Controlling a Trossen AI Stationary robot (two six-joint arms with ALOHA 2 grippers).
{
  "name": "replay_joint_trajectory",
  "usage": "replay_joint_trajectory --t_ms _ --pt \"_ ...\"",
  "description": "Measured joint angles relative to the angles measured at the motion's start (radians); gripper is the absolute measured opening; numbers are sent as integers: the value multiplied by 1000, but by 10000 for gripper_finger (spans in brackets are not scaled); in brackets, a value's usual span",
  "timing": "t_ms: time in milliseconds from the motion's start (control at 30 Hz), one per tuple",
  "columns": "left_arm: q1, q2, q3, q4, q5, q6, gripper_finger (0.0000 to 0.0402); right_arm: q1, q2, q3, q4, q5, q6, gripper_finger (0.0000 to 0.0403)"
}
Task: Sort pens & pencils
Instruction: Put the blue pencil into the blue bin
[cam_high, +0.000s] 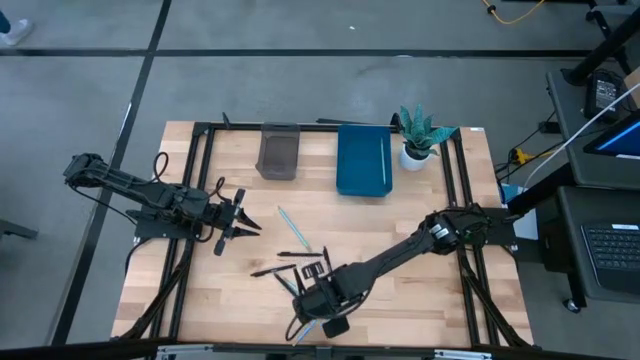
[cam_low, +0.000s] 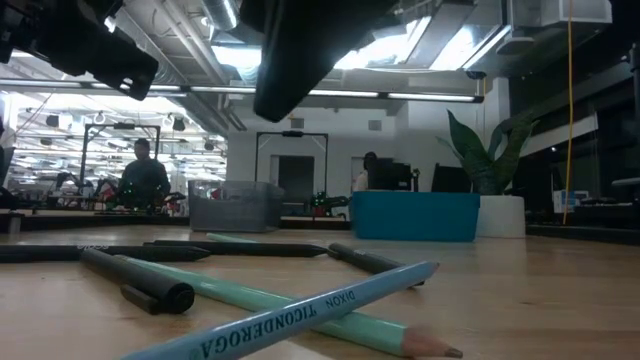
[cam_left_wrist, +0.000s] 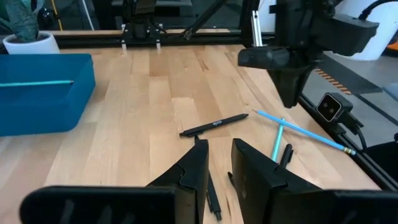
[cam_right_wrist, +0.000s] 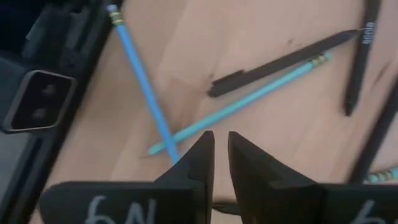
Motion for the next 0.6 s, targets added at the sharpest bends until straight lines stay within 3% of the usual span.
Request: replay_joint_trajectory --t_ms 133,400,600 --pt "0 0 0 0 0 -18 64 20 0 0 4 4 64 67" --pt "0 0 0 0 0 -88 64 52 0 0 51 5 47 146" --pt "0 0 0 0 0 -92 64 65 31 1 69 5 -16 144"
